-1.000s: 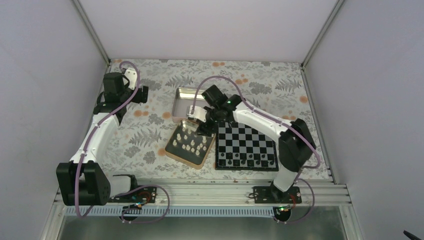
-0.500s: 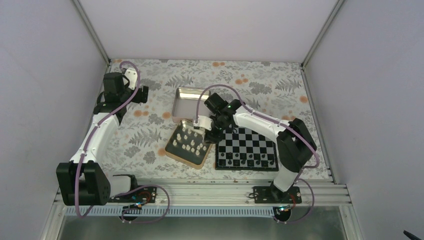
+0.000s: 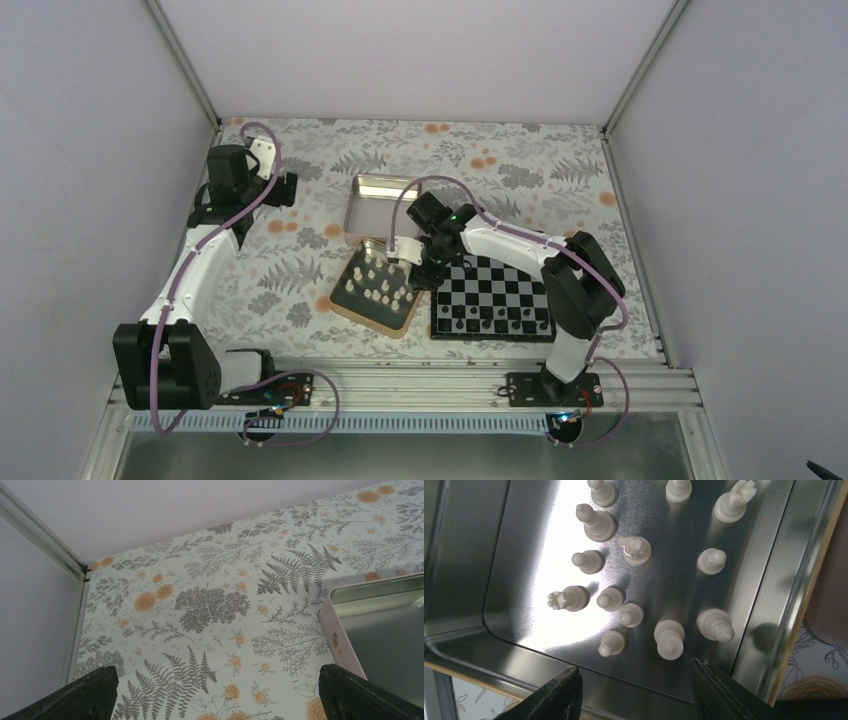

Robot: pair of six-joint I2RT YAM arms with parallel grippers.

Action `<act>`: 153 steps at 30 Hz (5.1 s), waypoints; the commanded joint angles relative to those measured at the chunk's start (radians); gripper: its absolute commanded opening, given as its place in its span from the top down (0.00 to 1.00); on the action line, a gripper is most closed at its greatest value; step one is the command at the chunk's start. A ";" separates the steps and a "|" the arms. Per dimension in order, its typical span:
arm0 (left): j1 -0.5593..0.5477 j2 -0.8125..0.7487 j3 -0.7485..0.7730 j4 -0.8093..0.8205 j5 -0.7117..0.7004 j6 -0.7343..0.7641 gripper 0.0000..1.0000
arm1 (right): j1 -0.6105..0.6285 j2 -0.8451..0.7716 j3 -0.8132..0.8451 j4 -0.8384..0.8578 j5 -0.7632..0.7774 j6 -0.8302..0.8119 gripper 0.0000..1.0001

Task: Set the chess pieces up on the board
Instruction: Pick up the chess piece from the storage box, then place the chess piece on the chessboard.

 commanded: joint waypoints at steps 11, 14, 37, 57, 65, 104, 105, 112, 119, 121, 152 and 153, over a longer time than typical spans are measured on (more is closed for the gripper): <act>0.006 0.001 -0.014 0.012 0.006 0.007 0.00 | 0.010 0.082 0.064 0.030 -0.002 -0.003 0.45; 0.006 0.002 -0.014 0.013 0.007 0.007 0.00 | 0.010 0.095 0.078 0.030 -0.004 -0.003 0.47; 0.006 -0.003 -0.018 0.015 0.014 0.010 0.00 | 0.021 0.113 0.097 0.008 -0.009 -0.007 0.80; 0.007 -0.004 -0.014 0.015 -0.009 0.007 0.00 | -0.030 -0.114 0.170 -0.054 -0.026 -0.006 0.96; 0.007 -0.001 -0.013 0.018 -0.011 0.005 0.00 | -0.267 -0.253 0.190 -0.075 -0.077 -0.050 0.96; 0.006 0.009 -0.017 0.020 0.005 0.008 0.00 | -0.625 -0.038 -0.042 -0.009 0.078 -0.163 0.96; 0.006 0.009 -0.017 0.019 0.005 0.008 0.00 | -0.627 -0.037 -0.043 -0.010 0.080 -0.165 0.96; 0.008 0.006 -0.018 0.018 0.002 0.008 0.00 | -0.633 -0.034 -0.044 0.000 0.074 -0.163 0.96; 0.007 0.008 -0.018 0.020 0.002 0.010 0.00 | -0.634 -0.028 -0.046 0.012 0.053 -0.163 0.96; 0.007 0.008 -0.018 0.020 0.001 0.010 0.00 | -0.634 -0.027 -0.041 0.013 0.045 -0.161 0.96; 0.007 0.010 -0.018 0.020 0.004 0.010 0.00 | -0.648 -0.013 -0.048 0.013 -0.011 -0.166 0.96; 0.006 0.011 -0.018 0.019 0.004 0.010 0.00 | -0.647 -0.013 -0.046 0.011 -0.016 -0.166 0.96</act>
